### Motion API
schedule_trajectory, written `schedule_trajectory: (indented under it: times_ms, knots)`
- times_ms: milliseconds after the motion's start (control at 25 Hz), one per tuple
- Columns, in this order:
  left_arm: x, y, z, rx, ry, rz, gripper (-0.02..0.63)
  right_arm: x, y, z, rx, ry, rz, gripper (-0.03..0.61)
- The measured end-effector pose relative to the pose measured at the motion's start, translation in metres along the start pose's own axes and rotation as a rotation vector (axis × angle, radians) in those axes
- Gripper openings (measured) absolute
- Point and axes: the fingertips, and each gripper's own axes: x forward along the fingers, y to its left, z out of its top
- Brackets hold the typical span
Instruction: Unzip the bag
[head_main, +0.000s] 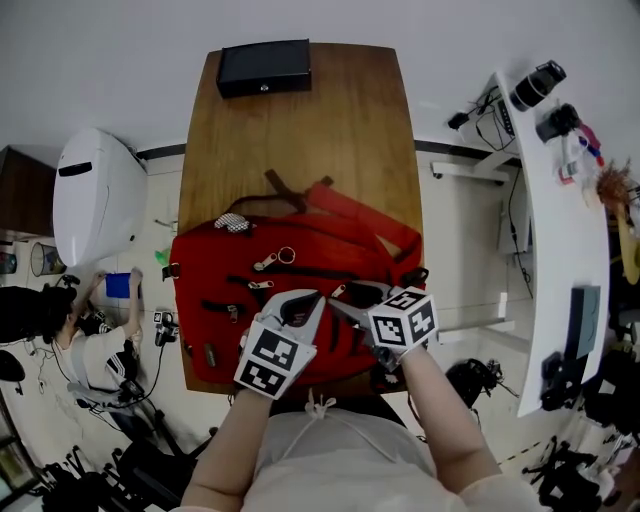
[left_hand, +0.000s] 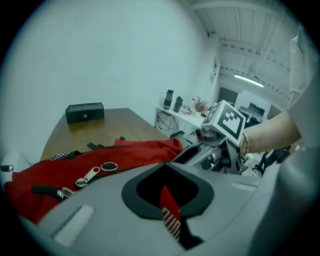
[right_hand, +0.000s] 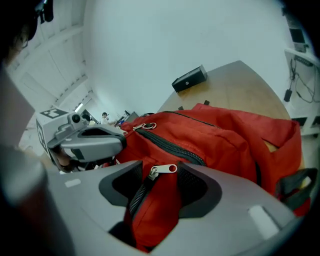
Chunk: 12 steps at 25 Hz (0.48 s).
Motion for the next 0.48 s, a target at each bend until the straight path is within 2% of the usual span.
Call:
schedule_trajectory:
  times_ms: [80,160,240,480]
  knots:
    - [0.0,0.0,0.0,-0.009,0.003,-0.013,0.006,-0.001,0.0,0.005,0.031,-0.017,0.007,0.2]
    - [-0.001,-0.001,0.0,-0.016,0.003,-0.025,0.006,-0.005,-0.003,0.008,0.022,-0.031,-0.021,0.14]
    - [0.0,-0.001,0.0,-0.018,0.004,-0.034,0.006,-0.011,-0.005,0.013,0.007,-0.046,-0.033,0.05]
    - [0.002,-0.003,-0.003,-0.002,0.042,-0.058,0.006,-0.019,0.01,0.014,-0.091,-0.016,0.006,0.015]
